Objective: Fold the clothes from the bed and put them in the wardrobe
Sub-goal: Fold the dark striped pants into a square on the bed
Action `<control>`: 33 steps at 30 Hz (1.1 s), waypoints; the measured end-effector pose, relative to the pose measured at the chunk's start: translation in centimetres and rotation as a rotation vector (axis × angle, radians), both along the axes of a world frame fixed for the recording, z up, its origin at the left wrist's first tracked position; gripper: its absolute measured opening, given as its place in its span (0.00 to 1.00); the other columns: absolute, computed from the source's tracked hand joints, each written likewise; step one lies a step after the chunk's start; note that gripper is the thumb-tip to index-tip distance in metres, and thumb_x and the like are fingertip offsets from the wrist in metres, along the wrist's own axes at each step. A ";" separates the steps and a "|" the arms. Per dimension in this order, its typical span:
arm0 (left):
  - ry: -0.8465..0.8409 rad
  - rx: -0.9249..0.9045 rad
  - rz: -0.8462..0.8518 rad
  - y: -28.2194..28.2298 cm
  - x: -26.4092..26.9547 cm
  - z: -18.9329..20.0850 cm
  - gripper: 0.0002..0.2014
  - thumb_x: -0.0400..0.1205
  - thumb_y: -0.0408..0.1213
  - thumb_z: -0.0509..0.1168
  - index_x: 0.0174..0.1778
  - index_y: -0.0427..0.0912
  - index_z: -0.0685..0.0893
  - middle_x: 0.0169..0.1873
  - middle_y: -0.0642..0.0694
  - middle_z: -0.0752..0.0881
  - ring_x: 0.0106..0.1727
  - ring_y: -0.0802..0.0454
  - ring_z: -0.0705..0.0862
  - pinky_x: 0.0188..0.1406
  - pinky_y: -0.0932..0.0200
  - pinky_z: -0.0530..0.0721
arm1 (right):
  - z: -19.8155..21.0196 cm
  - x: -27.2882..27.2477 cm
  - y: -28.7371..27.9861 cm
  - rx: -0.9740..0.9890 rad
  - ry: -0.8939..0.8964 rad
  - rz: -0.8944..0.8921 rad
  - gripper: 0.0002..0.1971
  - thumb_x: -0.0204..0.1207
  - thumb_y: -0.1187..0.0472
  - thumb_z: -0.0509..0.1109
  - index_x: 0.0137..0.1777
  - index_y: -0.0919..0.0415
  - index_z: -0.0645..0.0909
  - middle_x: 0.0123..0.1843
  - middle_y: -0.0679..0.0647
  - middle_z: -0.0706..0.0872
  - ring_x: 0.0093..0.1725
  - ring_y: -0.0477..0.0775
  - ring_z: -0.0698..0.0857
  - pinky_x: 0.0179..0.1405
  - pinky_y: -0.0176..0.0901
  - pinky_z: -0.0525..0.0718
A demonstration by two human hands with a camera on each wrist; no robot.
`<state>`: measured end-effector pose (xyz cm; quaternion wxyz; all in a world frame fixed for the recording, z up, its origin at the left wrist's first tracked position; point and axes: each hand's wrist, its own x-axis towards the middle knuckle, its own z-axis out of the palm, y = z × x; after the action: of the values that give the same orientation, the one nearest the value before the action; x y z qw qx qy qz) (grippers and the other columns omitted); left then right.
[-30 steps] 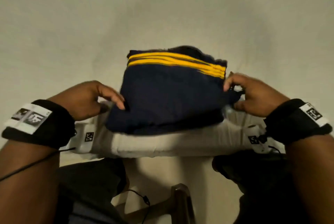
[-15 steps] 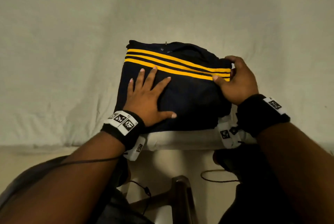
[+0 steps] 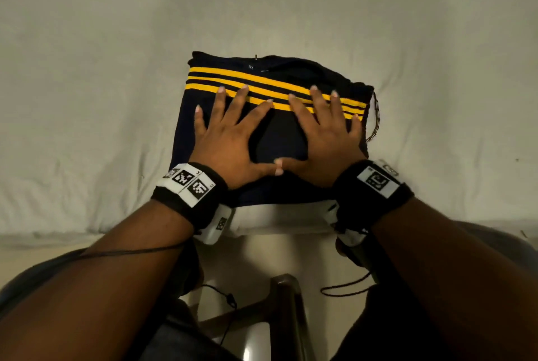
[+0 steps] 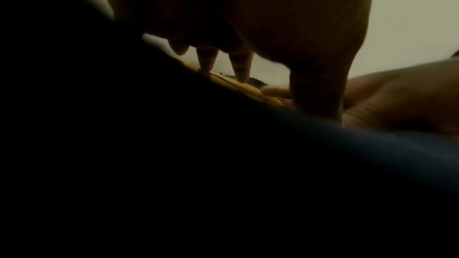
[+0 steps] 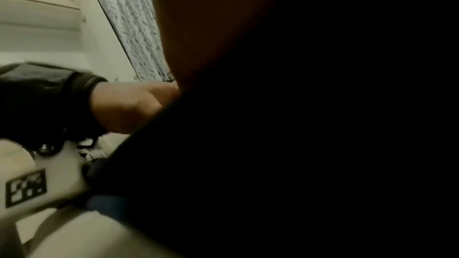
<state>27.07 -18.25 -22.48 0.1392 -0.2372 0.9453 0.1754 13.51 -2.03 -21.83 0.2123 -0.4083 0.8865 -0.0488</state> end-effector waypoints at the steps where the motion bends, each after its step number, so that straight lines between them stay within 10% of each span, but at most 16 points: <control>1: -0.044 -0.003 -0.008 -0.7 -0.2 -0.5 0.60 0.61 0.84 0.63 0.86 0.72 0.42 0.88 0.54 0.34 0.88 0.41 0.31 0.81 0.21 0.36 | -0.7 -0.1 0.1 0.068 0.002 0.013 0.61 0.60 0.17 0.68 0.88 0.35 0.38 0.91 0.47 0.35 0.89 0.60 0.35 0.80 0.84 0.46; 8: -0.091 0.007 0.105 -2.6 -0.7 -0.3 0.74 0.47 0.87 0.68 0.84 0.71 0.33 0.87 0.50 0.27 0.86 0.35 0.26 0.78 0.20 0.35 | -1.3 -0.1 0.1 0.075 0.074 -0.029 0.78 0.40 0.08 0.65 0.87 0.38 0.32 0.89 0.50 0.29 0.88 0.62 0.29 0.76 0.86 0.39; 13: -0.124 -0.007 -0.073 -1.0 -0.8 -1.2 0.72 0.49 0.87 0.66 0.86 0.70 0.34 0.87 0.52 0.28 0.86 0.39 0.26 0.80 0.21 0.35 | -1.6 0.2 -0.1 0.141 0.048 0.055 0.78 0.38 0.07 0.64 0.87 0.38 0.35 0.90 0.48 0.32 0.88 0.63 0.32 0.77 0.87 0.43; 19: -0.140 0.054 0.171 -3.5 -0.1 -1.2 0.76 0.44 0.87 0.69 0.83 0.73 0.32 0.86 0.51 0.27 0.86 0.38 0.27 0.81 0.20 0.40 | -0.9 -1.9 1.0 0.197 -0.022 0.003 0.76 0.44 0.08 0.64 0.86 0.38 0.28 0.87 0.44 0.24 0.87 0.52 0.26 0.77 0.83 0.34; 28: -0.127 -0.033 -0.175 2.8 2.9 -0.1 0.68 0.63 0.74 0.74 0.88 0.60 0.34 0.86 0.50 0.27 0.87 0.37 0.28 0.84 0.25 0.40 | -0.3 3.9 0.7 0.072 0.062 0.268 0.73 0.50 0.11 0.66 0.88 0.42 0.32 0.90 0.50 0.31 0.88 0.63 0.30 0.76 0.84 0.35; 33: -0.064 -0.128 -0.185 3.6 7.0 -3.0 0.59 0.67 0.84 0.57 0.89 0.61 0.42 0.89 0.49 0.36 0.89 0.41 0.36 0.86 0.32 0.37 | -3.1 5.5 2.8 0.103 0.071 0.353 0.70 0.50 0.12 0.67 0.87 0.38 0.33 0.91 0.51 0.36 0.89 0.62 0.35 0.82 0.79 0.37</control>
<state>34.11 -14.61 -25.44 0.1693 -0.1626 0.9676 0.0933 19.00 0.75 -24.94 0.2066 -0.5476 0.8094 0.0490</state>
